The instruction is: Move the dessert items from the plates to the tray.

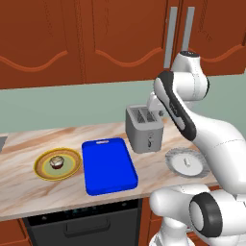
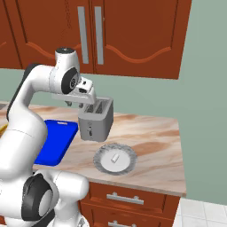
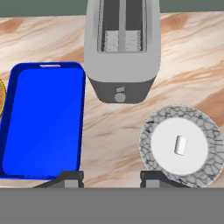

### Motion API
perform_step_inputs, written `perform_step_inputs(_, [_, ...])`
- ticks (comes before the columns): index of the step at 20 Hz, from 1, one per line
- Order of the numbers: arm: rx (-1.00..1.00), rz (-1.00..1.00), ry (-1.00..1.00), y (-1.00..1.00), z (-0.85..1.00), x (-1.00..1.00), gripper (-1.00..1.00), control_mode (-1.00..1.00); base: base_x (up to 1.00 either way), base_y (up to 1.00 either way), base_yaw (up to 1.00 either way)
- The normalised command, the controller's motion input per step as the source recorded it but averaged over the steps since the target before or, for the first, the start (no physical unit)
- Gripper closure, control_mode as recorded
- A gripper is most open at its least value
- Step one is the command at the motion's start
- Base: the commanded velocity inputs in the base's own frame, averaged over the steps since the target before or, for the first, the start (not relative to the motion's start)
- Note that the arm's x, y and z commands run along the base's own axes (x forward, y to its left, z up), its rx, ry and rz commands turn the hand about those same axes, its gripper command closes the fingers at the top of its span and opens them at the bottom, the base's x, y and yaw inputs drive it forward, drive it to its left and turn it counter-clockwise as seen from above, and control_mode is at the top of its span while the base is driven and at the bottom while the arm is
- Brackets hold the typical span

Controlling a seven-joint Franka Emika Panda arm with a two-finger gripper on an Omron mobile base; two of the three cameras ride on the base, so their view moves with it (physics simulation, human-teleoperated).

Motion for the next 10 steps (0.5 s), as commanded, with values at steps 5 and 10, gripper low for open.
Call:
perform_step_inputs(5, [0.0, 0.0, 0.02, 0.01, 0.0, 0.0, -1.0, -1.0, 0.0, 0.0, 0.0])
perform_step_inputs(10, [0.01, 0.0, 0.09, 0.16, -0.35, -0.18, -1.0, -1.0, 0.0, 0.0, 0.0])
